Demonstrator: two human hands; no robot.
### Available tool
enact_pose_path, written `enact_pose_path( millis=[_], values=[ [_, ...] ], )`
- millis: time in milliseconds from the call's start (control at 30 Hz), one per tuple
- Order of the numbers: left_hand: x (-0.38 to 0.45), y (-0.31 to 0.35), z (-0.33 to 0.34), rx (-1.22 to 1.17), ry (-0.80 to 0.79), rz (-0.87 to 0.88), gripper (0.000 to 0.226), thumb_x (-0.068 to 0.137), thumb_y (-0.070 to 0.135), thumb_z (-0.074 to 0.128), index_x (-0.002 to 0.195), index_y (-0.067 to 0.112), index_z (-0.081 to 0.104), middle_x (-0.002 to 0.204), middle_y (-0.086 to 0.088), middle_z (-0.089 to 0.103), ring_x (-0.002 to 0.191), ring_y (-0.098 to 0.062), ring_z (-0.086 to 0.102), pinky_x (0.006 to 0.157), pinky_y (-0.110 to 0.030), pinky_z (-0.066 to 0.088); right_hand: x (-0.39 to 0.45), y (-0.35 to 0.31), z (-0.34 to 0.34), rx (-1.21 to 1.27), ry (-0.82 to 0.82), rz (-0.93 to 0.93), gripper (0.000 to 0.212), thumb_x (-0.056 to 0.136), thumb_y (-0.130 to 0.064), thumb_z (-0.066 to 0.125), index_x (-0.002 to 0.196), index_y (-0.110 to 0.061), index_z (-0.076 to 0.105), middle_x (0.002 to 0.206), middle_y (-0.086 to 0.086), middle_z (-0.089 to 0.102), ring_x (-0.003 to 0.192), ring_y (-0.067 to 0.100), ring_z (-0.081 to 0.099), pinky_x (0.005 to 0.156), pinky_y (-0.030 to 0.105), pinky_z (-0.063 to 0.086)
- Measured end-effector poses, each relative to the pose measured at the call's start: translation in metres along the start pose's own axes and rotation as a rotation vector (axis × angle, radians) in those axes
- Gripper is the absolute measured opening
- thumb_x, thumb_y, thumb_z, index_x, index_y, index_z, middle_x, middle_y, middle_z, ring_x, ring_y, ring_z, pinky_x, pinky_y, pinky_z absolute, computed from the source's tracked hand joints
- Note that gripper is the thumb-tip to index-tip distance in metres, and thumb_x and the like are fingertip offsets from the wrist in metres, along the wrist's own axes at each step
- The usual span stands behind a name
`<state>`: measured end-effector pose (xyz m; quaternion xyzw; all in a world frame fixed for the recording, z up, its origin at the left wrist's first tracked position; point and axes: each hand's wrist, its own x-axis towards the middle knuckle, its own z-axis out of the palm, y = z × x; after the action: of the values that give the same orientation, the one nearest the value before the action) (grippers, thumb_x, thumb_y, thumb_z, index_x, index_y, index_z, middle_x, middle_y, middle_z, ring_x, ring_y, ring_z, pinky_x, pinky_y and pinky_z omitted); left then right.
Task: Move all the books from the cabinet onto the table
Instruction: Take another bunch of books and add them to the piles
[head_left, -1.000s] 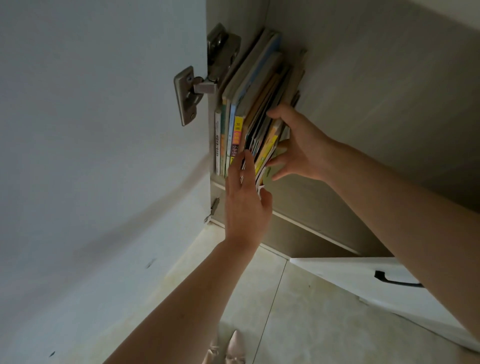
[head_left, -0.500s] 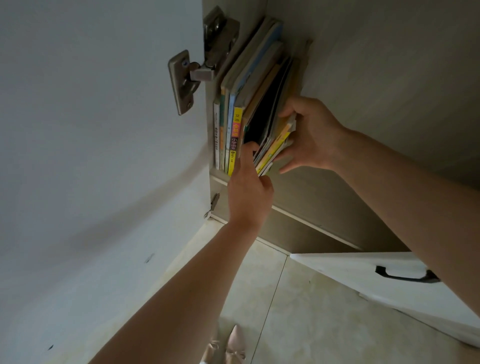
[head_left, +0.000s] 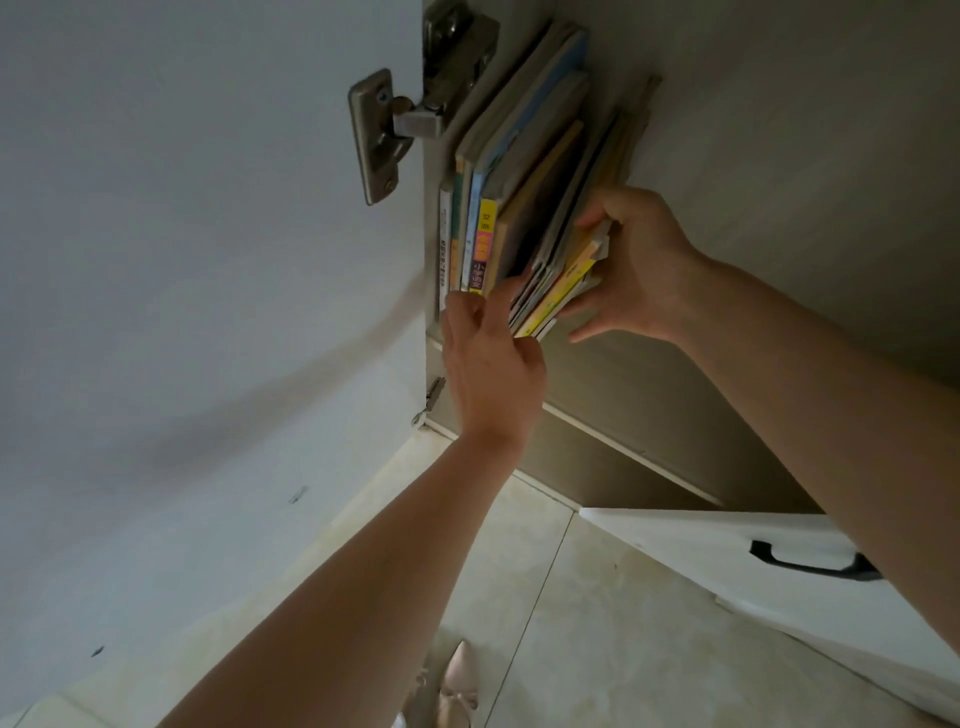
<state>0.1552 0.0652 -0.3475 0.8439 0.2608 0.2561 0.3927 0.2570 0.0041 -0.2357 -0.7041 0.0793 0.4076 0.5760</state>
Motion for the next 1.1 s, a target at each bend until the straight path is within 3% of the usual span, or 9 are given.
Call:
enact_pose_path(
  millis=[67, 133, 200, 267, 433, 600, 900, 1000, 1100],
  values=[
    [-0.001, -0.002, 0.003, -0.02, -0.034, 0.003, 0.058, 0.078, 0.0, 0.062, 0.132, 0.018, 0.051, 0.131, -0.012, 0.047, 0.121, -0.025, 0.047, 0.082, -0.026, 0.054, 0.002, -0.001, 0.0, -0.045, 0.008, 0.003, 0.032, 0.077, -0.027, 0.049, 0.103, -0.011, 0.058, 0.111, 0.02, 0.067, 0.095, 0.045, 0.066, 0.089, 0.067, 0.034],
    [0.0, -0.003, 0.006, -0.064, -0.077, 0.016, 0.062, 0.076, -0.001, 0.064, 0.133, 0.018, 0.047, 0.131, -0.011, 0.047, 0.118, -0.025, 0.05, 0.073, -0.016, 0.05, 0.0, -0.002, 0.001, -0.077, 0.016, -0.013, 0.026, 0.077, -0.028, 0.048, 0.094, -0.012, 0.06, 0.104, 0.017, 0.068, 0.094, 0.041, 0.067, 0.08, 0.057, 0.039],
    [0.007, -0.004, 0.009, -0.121, -0.087, 0.048, 0.062, 0.077, -0.005, 0.061, 0.133, 0.015, 0.045, 0.133, -0.012, 0.049, 0.117, -0.027, 0.054, 0.074, -0.022, 0.056, 0.0, -0.003, 0.005, -0.114, 0.039, -0.039, 0.016, 0.077, -0.031, 0.049, 0.072, -0.018, 0.056, 0.081, 0.008, 0.065, 0.083, 0.029, 0.065, 0.075, 0.049, 0.042],
    [0.011, -0.006, 0.011, -0.141, -0.113, 0.034, 0.066, 0.077, -0.004, 0.061, 0.136, 0.016, 0.039, 0.134, -0.01, 0.051, 0.117, -0.027, 0.057, 0.078, -0.035, 0.061, -0.001, -0.001, 0.01, -0.177, 0.118, -0.056, 0.027, 0.078, -0.037, 0.048, 0.055, -0.023, 0.044, 0.063, 0.0, 0.054, 0.071, 0.021, 0.053, 0.087, 0.048, 0.039],
    [0.013, -0.018, 0.026, -0.139, -0.262, 0.004, 0.091, 0.071, 0.012, 0.072, 0.139, 0.034, 0.018, 0.138, -0.006, 0.047, 0.12, -0.026, 0.054, 0.081, -0.032, 0.058, -0.001, 0.001, 0.011, -0.184, 0.143, -0.067, 0.028, 0.078, -0.034, 0.05, 0.054, -0.022, 0.041, 0.06, -0.001, 0.052, 0.071, 0.021, 0.052, 0.079, 0.038, 0.04],
    [0.024, -0.016, 0.042, -0.035, -0.042, -0.001, 0.068, 0.072, 0.029, 0.08, 0.127, 0.021, 0.04, 0.12, -0.006, 0.064, 0.105, -0.026, 0.065, 0.079, -0.038, 0.059, 0.001, -0.002, 0.015, -0.12, 0.135, -0.065, 0.038, 0.078, -0.026, 0.048, 0.042, -0.021, 0.036, 0.047, -0.001, 0.044, 0.053, 0.018, 0.046, 0.063, 0.031, 0.04],
    [-0.003, -0.017, 0.013, -0.048, -0.097, -0.056, 0.062, 0.078, 0.038, 0.075, 0.13, 0.013, 0.052, 0.11, -0.003, 0.071, 0.091, -0.019, 0.071, 0.071, -0.014, 0.044, -0.018, 0.005, 0.027, -0.313, -0.013, -0.11, 0.028, 0.086, -0.023, 0.049, 0.06, -0.017, 0.041, 0.081, 0.008, 0.048, 0.085, 0.026, 0.048, 0.085, 0.028, 0.031],
    [-0.017, -0.026, -0.002, -0.038, -0.144, -0.042, 0.057, 0.076, 0.035, 0.077, 0.123, 0.009, 0.059, 0.098, -0.002, 0.074, 0.082, -0.019, 0.072, 0.075, -0.025, 0.058, -0.03, 0.021, 0.019, -0.337, -0.05, -0.101, 0.023, 0.093, -0.044, 0.047, 0.095, -0.023, 0.058, 0.102, 0.001, 0.058, 0.104, 0.022, 0.056, 0.079, 0.028, 0.035],
    [-0.024, -0.036, -0.019, -0.071, -0.174, -0.053, 0.051, 0.073, 0.032, 0.08, 0.116, 0.012, 0.062, 0.092, -0.001, 0.075, 0.078, -0.019, 0.072, 0.069, -0.034, 0.061, -0.039, 0.039, 0.004, -0.29, -0.063, -0.072, 0.043, 0.095, -0.055, 0.036, 0.131, -0.032, 0.042, 0.121, -0.004, 0.057, 0.114, 0.017, 0.056, 0.093, 0.036, 0.041]
  ],
)
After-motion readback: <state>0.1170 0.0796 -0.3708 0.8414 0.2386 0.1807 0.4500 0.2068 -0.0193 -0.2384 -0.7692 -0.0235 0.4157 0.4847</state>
